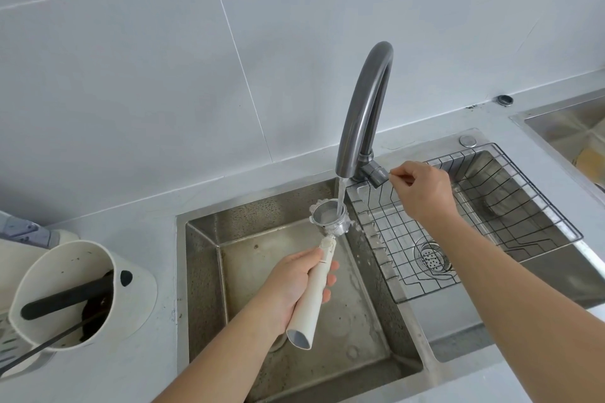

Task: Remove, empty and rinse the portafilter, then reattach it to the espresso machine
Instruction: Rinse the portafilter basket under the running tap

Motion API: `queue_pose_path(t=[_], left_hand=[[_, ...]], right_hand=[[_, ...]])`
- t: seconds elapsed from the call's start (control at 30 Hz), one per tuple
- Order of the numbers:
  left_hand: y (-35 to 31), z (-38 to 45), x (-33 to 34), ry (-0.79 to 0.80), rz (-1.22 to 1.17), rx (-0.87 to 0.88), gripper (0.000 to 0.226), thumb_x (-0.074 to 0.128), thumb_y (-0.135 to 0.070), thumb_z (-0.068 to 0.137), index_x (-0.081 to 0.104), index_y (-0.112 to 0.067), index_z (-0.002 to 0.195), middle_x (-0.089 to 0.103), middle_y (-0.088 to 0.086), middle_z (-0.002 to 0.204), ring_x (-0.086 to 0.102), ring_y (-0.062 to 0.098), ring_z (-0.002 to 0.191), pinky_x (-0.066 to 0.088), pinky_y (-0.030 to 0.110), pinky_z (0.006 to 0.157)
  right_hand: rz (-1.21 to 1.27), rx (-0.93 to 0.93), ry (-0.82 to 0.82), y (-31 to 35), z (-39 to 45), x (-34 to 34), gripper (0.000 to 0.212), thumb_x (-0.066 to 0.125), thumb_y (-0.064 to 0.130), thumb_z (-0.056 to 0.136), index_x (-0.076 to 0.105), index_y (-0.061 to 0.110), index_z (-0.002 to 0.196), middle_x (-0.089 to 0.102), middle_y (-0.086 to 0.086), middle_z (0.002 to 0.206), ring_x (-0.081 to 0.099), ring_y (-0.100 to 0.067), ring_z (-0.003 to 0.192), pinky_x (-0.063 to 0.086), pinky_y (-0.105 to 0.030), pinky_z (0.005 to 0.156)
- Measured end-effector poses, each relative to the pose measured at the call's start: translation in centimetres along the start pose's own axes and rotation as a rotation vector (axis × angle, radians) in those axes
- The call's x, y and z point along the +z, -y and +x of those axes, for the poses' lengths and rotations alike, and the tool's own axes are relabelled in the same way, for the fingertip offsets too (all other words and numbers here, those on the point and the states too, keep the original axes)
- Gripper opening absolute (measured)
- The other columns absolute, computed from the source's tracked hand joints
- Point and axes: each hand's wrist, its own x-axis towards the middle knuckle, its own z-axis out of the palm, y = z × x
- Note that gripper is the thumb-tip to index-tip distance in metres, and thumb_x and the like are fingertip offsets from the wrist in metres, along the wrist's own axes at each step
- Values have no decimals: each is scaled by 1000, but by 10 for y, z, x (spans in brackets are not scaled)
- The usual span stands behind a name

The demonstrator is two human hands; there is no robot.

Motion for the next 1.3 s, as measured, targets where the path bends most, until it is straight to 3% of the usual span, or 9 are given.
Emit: queue_pose_path(t=[0.23, 0.53, 0.83, 0.93, 1.17, 1.3], left_hand=[[-5, 0, 4, 16, -8, -23, 23, 55, -16, 97, 63, 0, 111, 70, 14, 87, 59, 17, 54, 48, 27, 43], [-14, 1, 1, 56, 56, -99, 24, 55, -13, 97, 61, 3, 113, 69, 17, 82, 58, 19, 53, 48, 24, 41], [-22, -2, -14, -21, 370, 1, 21, 59, -18, 95, 66, -3, 109, 70, 18, 86, 60, 24, 62, 50, 26, 45], [-25, -6, -18, -25, 416, 36, 16, 59, -19, 95, 68, -6, 99, 69, 17, 86, 59, 27, 65, 49, 28, 47], [-27, -13, -17, 24, 518, 102, 13, 55, -19, 98, 67, -19, 92, 68, 14, 89, 62, 21, 64, 52, 26, 46], [-27, -14, -19, 33, 525, 103, 12, 57, -21, 97, 68, -22, 92, 69, 13, 89, 63, 22, 68, 53, 27, 48]], right_hand=[[0, -24, -13, -1, 0, 1, 11, 67, 14, 89, 76, 8, 89, 72, -5, 78, 66, -23, 75, 55, -31, 71], [-1, -42, -27, -3, 0, 2, 12, 67, 14, 89, 76, 7, 90, 70, -3, 76, 66, -23, 75, 56, -32, 72], [10, -16, -17, -2, 0, 2, 11, 67, 15, 90, 75, 8, 92, 70, -3, 78, 65, -21, 75, 52, -28, 71], [7, -8, -17, -2, 0, 3, 11, 67, 15, 90, 75, 9, 91, 69, -2, 77, 65, -21, 75, 51, -26, 70], [9, 54, 5, 0, 1, 0, 12, 67, 20, 90, 77, 12, 93, 69, -3, 75, 64, -22, 66, 58, -34, 66], [-3, 71, 14, 2, 1, -1, 12, 67, 21, 90, 76, 13, 93, 72, -9, 77, 65, -31, 62, 59, -38, 61]])
